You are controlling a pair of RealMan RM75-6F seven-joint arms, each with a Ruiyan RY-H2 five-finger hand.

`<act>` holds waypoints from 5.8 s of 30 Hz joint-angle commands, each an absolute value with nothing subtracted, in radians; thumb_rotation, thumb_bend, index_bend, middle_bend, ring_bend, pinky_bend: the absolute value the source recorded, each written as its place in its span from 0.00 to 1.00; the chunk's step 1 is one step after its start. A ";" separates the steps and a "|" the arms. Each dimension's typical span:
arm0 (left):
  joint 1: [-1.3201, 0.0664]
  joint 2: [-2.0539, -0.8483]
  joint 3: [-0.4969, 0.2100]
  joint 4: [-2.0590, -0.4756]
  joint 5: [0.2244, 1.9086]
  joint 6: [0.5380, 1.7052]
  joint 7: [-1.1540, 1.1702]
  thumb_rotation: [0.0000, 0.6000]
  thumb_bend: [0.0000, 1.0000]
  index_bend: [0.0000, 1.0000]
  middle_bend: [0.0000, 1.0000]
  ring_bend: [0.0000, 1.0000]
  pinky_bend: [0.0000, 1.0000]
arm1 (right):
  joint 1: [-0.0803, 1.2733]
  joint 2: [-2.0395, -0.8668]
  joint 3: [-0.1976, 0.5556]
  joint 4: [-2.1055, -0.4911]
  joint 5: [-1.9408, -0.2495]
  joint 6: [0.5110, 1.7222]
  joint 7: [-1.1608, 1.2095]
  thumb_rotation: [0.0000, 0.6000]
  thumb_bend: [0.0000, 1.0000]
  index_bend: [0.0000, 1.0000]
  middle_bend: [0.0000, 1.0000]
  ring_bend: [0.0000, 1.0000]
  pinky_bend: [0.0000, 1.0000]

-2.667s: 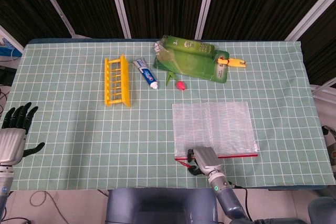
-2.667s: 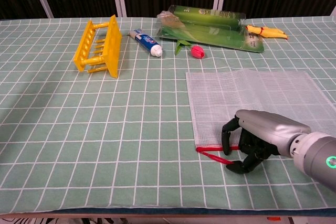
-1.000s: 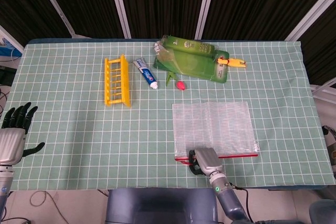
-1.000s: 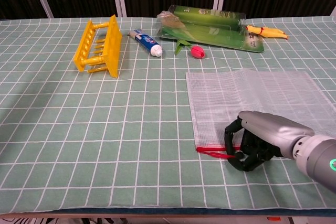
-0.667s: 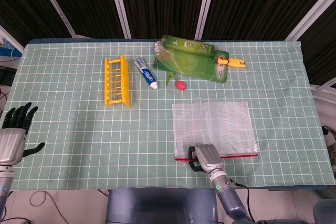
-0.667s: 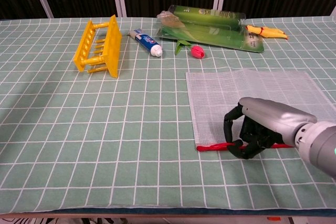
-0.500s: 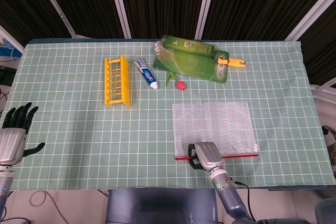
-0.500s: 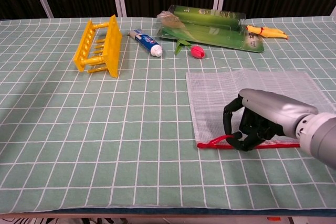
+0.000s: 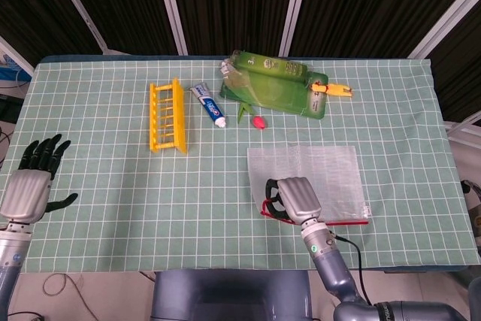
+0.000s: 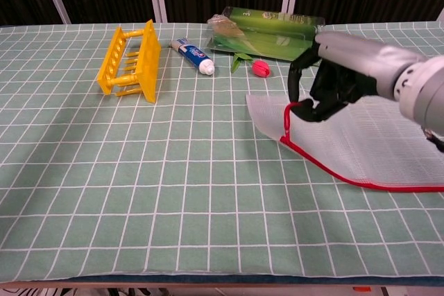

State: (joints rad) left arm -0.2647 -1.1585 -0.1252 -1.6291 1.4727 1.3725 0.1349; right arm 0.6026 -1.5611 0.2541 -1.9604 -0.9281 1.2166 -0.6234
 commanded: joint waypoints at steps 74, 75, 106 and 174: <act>-1.035 -1.594 -0.256 -1.681 0.978 0.904 0.506 1.00 0.38 0.47 0.02 0.00 0.00 | 0.773 -1.410 0.305 -2.133 -0.796 1.300 -0.610 1.00 0.71 0.69 1.00 1.00 1.00; -1.037 -1.598 -0.256 -1.678 0.978 0.907 0.505 1.00 0.39 0.47 0.02 0.00 0.00 | 0.773 -1.409 0.304 -2.133 -0.797 1.300 -0.608 1.00 0.71 0.69 1.00 1.00 1.00; -1.065 -1.630 -0.254 -1.671 0.961 0.955 0.501 1.00 0.44 0.55 0.04 0.00 0.00 | 0.764 -1.370 0.287 -2.158 -0.814 1.317 -0.571 1.00 0.71 0.69 1.00 1.00 1.00; -0.988 -1.535 -0.400 -1.707 1.014 1.127 0.353 1.00 0.46 0.58 0.05 0.00 0.00 | 0.592 -1.247 0.227 -2.061 -0.809 1.337 -0.416 1.00 0.71 0.70 1.00 1.00 1.00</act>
State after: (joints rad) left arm -0.9929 -1.5411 -0.4018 -1.7089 1.0149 1.1300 0.3587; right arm 0.5952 -1.2515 0.2246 -2.0637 -0.8112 1.3367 -0.4204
